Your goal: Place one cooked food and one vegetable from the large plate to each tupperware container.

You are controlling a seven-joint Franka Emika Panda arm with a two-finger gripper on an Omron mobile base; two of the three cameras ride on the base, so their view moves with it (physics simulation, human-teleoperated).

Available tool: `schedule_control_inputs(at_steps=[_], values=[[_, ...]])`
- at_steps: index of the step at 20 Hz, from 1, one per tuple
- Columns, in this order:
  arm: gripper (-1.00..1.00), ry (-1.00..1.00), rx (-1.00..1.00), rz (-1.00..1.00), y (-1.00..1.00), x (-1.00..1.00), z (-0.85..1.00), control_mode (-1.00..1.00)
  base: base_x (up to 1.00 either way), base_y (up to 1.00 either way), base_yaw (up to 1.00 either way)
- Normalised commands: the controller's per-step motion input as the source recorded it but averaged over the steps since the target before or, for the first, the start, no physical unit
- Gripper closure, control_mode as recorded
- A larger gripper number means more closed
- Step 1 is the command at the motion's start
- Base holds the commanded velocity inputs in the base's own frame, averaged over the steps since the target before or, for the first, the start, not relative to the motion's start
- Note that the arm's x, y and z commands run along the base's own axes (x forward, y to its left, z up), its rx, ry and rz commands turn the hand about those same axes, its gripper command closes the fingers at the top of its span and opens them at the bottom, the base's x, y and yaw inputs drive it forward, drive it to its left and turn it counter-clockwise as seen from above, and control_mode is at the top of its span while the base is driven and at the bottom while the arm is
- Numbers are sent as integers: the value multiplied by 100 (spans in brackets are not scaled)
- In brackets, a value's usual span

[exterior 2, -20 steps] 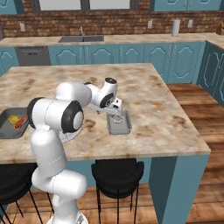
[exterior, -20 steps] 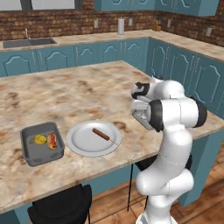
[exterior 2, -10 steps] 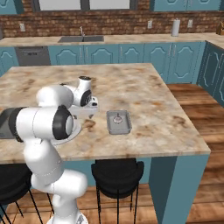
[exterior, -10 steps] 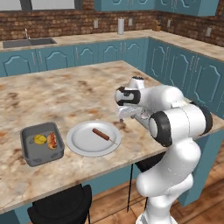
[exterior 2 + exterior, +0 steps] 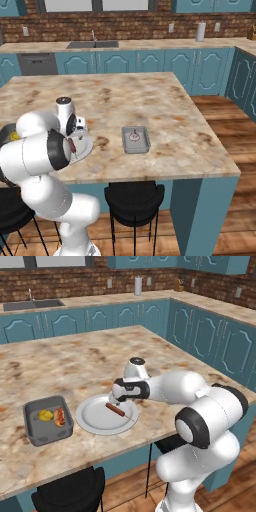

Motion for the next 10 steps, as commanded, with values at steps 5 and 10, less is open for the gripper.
schedule_control_inputs(at_steps=[5,10], values=[[-100,5,0,-3,55,9,-10,-100,0,0,0],[-100,0,0,0,8,22,-11,-100,0,0,0]])
